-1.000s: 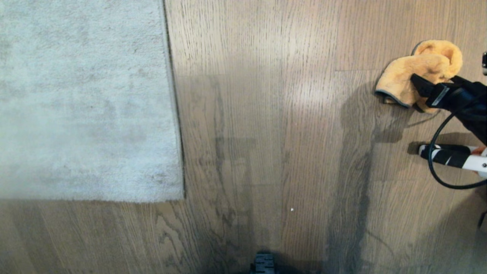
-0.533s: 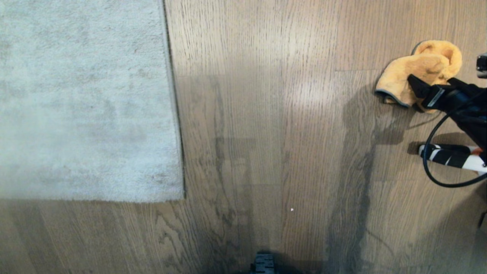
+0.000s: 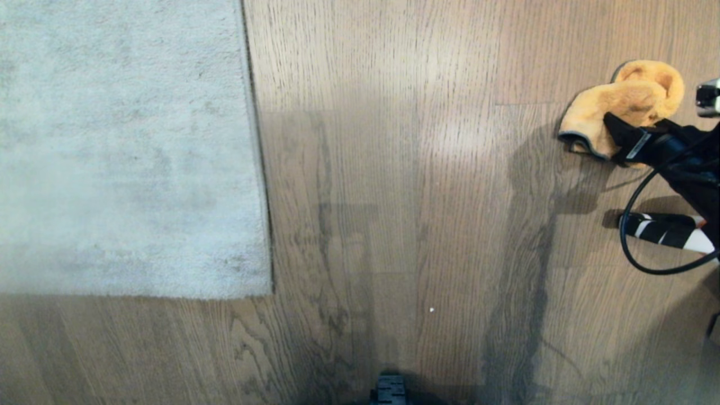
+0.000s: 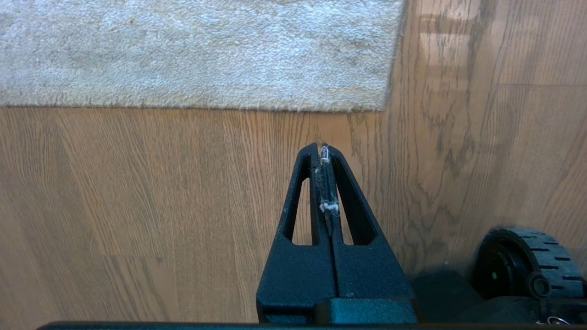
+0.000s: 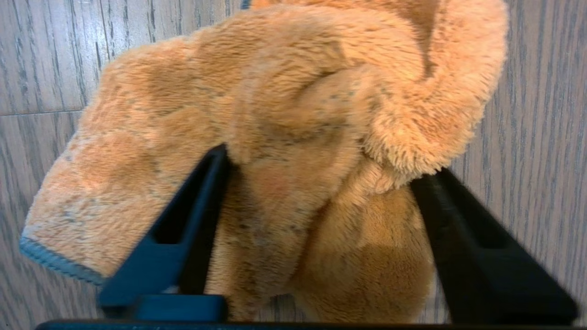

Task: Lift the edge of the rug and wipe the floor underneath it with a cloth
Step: Pick up the rag

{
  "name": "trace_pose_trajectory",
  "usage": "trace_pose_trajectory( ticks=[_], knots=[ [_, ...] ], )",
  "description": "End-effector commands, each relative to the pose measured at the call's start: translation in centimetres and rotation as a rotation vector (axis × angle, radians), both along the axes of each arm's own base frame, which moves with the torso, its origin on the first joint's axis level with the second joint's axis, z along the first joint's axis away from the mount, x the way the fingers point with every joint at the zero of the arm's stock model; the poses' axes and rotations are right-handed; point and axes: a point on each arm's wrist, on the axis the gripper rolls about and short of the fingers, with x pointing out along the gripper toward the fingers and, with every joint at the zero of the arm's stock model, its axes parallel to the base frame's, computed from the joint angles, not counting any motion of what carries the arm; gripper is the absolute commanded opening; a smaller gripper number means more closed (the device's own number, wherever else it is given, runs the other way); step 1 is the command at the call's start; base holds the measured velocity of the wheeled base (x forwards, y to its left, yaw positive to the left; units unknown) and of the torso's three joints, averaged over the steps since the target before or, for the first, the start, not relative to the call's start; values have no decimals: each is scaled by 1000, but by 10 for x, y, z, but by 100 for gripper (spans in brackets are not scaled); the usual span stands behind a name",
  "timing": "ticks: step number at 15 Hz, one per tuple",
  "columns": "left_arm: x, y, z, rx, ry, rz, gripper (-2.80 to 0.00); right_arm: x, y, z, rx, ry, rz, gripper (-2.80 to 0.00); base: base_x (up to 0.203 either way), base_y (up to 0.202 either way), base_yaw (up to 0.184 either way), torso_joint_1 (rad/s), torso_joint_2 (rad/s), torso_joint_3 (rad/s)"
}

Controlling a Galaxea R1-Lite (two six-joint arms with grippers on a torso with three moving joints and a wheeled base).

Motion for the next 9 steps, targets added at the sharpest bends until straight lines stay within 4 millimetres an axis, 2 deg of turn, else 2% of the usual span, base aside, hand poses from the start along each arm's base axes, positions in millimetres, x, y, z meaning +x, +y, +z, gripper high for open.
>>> trace_pose_trajectory(
  ticks=[1,9],
  knots=[
    [0,0,0,-1,0,1,-280,0,0,0,0,-3,0,-280,0,0,0,0,0,0],
    [0,0,0,-1,0,0,-280,-3,1,0,0,-2,2,-280,0,0,0,0,0,0]
  ],
)
